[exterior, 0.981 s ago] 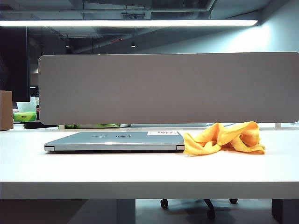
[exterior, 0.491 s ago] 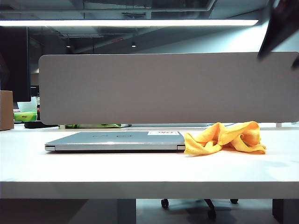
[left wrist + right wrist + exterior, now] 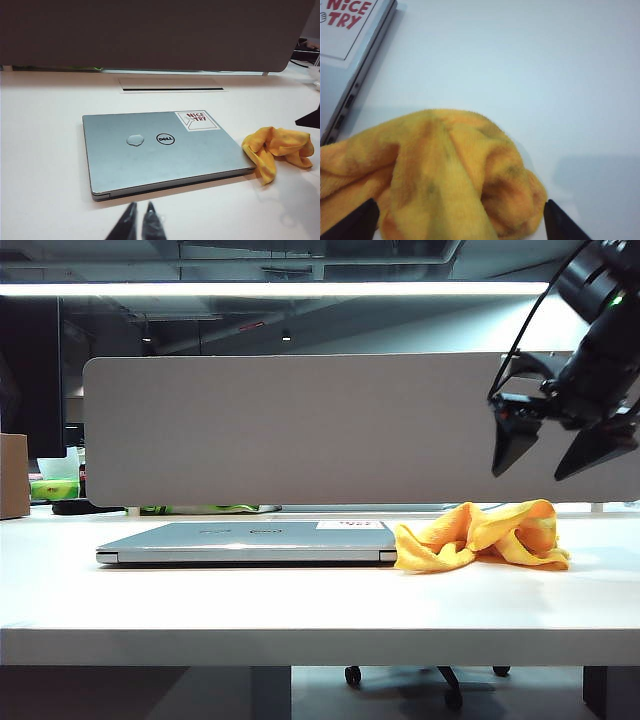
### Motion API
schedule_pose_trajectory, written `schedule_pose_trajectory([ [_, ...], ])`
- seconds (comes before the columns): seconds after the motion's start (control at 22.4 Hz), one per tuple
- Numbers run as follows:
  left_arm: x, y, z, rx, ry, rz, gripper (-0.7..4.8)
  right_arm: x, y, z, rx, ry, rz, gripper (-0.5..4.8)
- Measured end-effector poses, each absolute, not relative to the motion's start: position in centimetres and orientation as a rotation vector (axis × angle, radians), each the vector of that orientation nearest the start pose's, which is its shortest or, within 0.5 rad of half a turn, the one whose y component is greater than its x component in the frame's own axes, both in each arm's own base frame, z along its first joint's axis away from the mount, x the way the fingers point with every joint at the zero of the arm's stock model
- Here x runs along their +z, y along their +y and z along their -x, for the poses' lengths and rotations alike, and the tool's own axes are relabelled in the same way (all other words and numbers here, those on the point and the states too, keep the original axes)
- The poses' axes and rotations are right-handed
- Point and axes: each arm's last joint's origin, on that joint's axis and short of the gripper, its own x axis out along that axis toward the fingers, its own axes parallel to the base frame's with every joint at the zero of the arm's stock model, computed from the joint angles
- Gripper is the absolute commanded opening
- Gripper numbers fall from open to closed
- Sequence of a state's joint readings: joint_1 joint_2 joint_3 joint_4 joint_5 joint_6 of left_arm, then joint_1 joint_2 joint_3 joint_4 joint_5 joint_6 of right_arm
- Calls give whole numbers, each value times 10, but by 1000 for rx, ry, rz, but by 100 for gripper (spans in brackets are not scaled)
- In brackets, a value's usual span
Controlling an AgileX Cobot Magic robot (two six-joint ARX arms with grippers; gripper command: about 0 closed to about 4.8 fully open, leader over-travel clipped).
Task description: Pick up the rag and use it to wipe the water off the lid of the laptop on the table.
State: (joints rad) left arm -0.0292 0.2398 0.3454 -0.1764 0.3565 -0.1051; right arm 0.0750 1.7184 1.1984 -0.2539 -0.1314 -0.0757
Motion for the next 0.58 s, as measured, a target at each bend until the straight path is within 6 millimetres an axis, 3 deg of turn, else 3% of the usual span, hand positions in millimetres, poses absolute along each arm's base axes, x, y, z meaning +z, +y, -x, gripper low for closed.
schedule_pose_trajectory([
  [0.13, 245, -13, -95, -382, 90, 115, 19, 214, 39, -386, 243, 819, 53, 479],
  [0.31, 245, -13, -95, -382, 89, 115, 19, 185, 56, -390, 301, 908, 58, 467],
  [0.36, 245, -13, -95, -382, 90, 115, 19, 180, 59, -391, 311, 922, 59, 259],
  [0.45, 245, -13, -95, -382, 89, 115, 19, 172, 65, -390, 328, 953, 63, -8],
  [0.58, 245, -13, -95, -382, 89, 115, 19, 186, 75, -393, 358, 940, 76, -2],
])
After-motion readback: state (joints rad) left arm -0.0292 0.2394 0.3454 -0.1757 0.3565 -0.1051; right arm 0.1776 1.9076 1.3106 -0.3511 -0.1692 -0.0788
